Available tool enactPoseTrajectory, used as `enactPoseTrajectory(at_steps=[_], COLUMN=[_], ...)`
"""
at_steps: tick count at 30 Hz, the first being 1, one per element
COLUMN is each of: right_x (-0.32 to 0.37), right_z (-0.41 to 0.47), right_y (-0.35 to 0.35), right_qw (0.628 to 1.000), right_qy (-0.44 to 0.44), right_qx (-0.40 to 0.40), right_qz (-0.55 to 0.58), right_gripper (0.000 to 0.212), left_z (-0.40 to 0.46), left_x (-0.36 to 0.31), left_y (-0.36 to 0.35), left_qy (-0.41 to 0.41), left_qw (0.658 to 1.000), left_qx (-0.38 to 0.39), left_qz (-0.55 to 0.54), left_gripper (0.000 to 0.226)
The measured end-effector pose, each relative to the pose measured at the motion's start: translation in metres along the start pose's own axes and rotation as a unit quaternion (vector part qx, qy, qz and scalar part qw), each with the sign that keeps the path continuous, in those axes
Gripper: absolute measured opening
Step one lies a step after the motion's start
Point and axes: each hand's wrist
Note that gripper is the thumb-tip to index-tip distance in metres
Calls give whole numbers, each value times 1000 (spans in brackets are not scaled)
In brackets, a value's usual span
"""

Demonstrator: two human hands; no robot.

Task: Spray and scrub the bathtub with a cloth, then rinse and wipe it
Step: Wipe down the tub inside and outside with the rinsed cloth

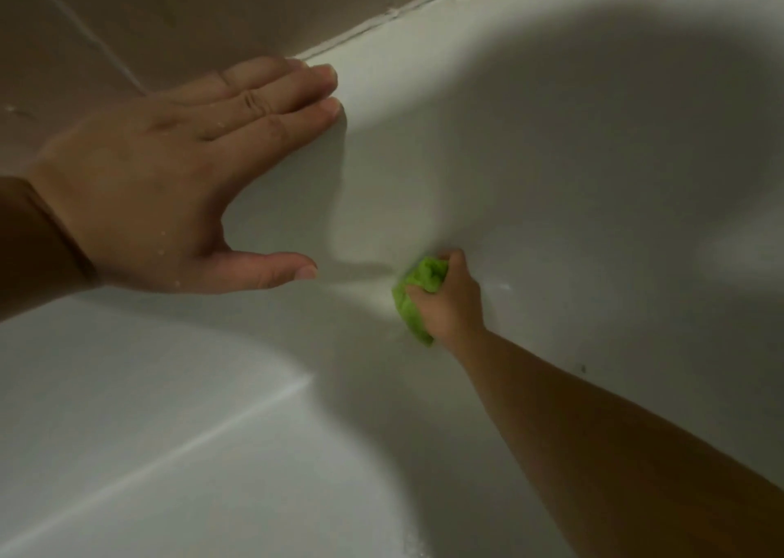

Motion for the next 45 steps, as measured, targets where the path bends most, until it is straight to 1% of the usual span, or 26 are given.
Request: enactPoseTrajectory(at_steps=[3,5,8,9,11,13,15,16,17,19,20,23,25,27,29,31,33,34,36,38,40,42,45], right_x=[-21,-17,7,14,22,19,13,10,9,20,30,78,111,137,145,139,126,121,121,131,146,163,171], right_z=[21,32,32,28,21,16,19,23,27,33,33,16,-3,-26,-46,-52,-43,-36,-25,-21,-23,-31,-40], right_y=[17,32,43,43,35,29,29,33,37,49,54,71,77,70,53,41,45,53,75,97,111,111,99], right_qw=[997,994,986,984,986,992,997,998,997,989,984,964,949,944,944,957,961,960,962,954,937,929,941], right_qy=[-46,-39,-5,10,46,60,41,23,1,-32,-39,0,60,116,153,143,100,85,87,103,141,173,190], right_qx=[-62,-105,-157,-158,-131,-82,-49,-54,-76,-136,-152,-174,-184,-163,-104,-73,-63,-75,-140,-200,-235,-244,-217], right_qz=[-9,2,55,77,97,79,35,18,16,55,86,199,248,261,275,243,251,257,220,200,218,216,176], right_gripper=[41,40,39,38,39,39,39,37,36,34,34,37,37,37,40,44,42,40,40,41,40,41,44], left_z=[2,3,7,8,11,13,13,14,15,16,16,17,18,21,23,26,28,30,32,33,37,41,57], left_x=[1,-1,-1,-1,-1,-2,-1,-1,-1,-1,-1,-2,-2,-1,-1,-1,-2,-3,-3,-4,-5,-6,-9], left_y=[0,-1,-1,-2,-2,-3,-4,-4,-5,-4,-4,-3,-3,-4,-5,-4,-3,-2,-2,-1,-2,-3,-5], left_qy=[0,0,2,1,3,1,1,-1,-3,-5,-6,-7,-8,-12,-16,-15,-18,-20,-20,-15,-16,-12,1], left_qw=[1000,1000,1000,1000,1000,1000,1000,1000,1000,1000,1000,1000,1000,1000,1000,1000,1000,1000,1000,1000,999,999,999], left_qx=[-4,-5,-10,-12,-14,-14,-10,-8,-6,-5,-4,0,3,-1,-5,-9,-6,-5,-3,0,-2,0,6], left_qz=[-3,-5,-11,-11,-10,-7,-1,0,-1,1,0,-3,-6,-6,-12,-15,-18,-18,-21,-25,-30,-32,-39], left_gripper=[104,104,104,104,104,104,105,106,106,107,106,106,107,108,109,110,111,111,114,117,118,119,121])
Point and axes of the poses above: each hand's wrist, its own z-axis towards the middle knuckle, its own y-axis out of the back of the hand, x = y × z, and after that the axes turned 1 degree about -z, right-handed
